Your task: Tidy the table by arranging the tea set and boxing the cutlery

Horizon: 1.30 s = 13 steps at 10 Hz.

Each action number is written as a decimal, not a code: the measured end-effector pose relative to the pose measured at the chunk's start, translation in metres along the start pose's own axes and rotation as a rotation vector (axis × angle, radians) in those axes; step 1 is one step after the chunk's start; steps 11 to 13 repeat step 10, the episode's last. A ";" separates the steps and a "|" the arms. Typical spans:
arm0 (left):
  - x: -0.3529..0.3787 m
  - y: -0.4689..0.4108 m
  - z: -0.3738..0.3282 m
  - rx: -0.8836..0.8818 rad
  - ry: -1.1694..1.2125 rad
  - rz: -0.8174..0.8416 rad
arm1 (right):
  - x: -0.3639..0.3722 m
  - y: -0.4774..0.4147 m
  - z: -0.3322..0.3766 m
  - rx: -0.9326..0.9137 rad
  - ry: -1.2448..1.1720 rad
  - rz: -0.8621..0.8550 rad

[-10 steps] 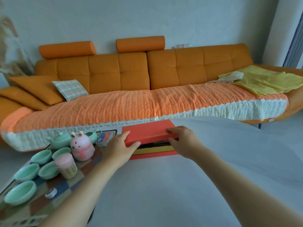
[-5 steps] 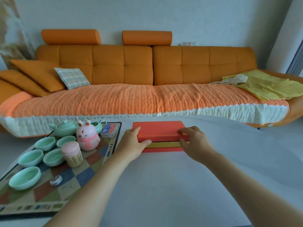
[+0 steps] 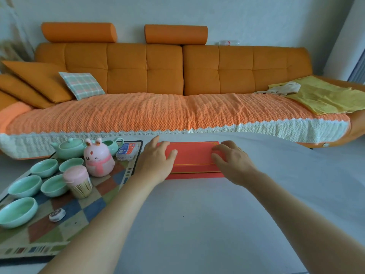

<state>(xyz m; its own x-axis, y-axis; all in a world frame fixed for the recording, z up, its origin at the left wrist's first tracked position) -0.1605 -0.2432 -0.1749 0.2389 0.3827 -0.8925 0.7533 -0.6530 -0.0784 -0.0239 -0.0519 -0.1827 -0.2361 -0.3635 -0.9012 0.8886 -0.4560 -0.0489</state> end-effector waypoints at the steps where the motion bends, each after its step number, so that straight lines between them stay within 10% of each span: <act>1: 0.008 -0.012 0.007 0.037 -0.069 0.108 | 0.013 -0.012 0.003 0.005 0.006 0.106; 6: 0.025 -0.019 0.024 0.002 0.048 0.254 | 0.025 -0.023 0.008 0.001 -0.101 0.096; 13: -0.006 -0.005 0.021 0.042 0.212 -0.049 | -0.010 -0.005 0.017 -0.010 -0.175 0.074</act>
Point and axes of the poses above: each hand's wrist, its own y-axis away from the middle knuckle, its own x-axis out of the palm, z = x × y, the point moved 4 cm from there along -y, towards the middle knuckle, and after that the axes turned 10 degrees about z, right-handed, at the moved point
